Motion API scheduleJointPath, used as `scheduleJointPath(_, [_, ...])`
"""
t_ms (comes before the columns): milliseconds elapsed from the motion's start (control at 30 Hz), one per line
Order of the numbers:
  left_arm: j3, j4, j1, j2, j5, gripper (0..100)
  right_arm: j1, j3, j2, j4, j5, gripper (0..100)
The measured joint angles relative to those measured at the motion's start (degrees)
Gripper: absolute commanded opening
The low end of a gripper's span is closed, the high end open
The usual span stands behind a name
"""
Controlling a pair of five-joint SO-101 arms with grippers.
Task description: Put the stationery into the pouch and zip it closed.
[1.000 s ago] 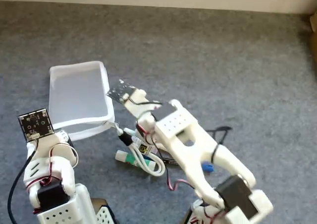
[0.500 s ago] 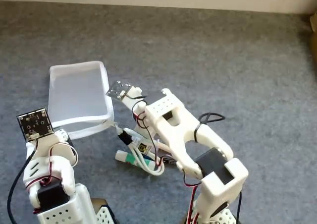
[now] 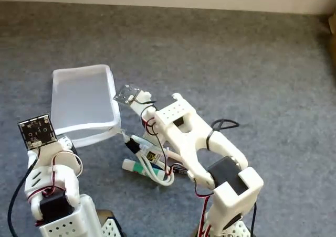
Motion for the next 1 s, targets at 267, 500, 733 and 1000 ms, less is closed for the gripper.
scheduleJointPath(267, [0.00, 0.00, 0.00, 0.00, 0.00, 1, 0.35, 3.16, 0.00, -4.22, 0.00, 7.4])
scheduleJointPath(500, [0.00, 0.00, 0.00, 0.00, 0.00, 1, 1.49, 3.34, -0.09, -4.40, 0.09, 0.1])
scheduleJointPath(733, [0.00, 0.00, 0.00, 0.00, 0.00, 1, 2.11, 3.34, -0.09, -4.40, 0.18, 0.5])
scheduleJointPath(1000, [-5.45, 3.43, 0.00, 0.00, 0.00, 1, 2.11, 3.34, -0.09, -4.40, -0.26, 0.5])
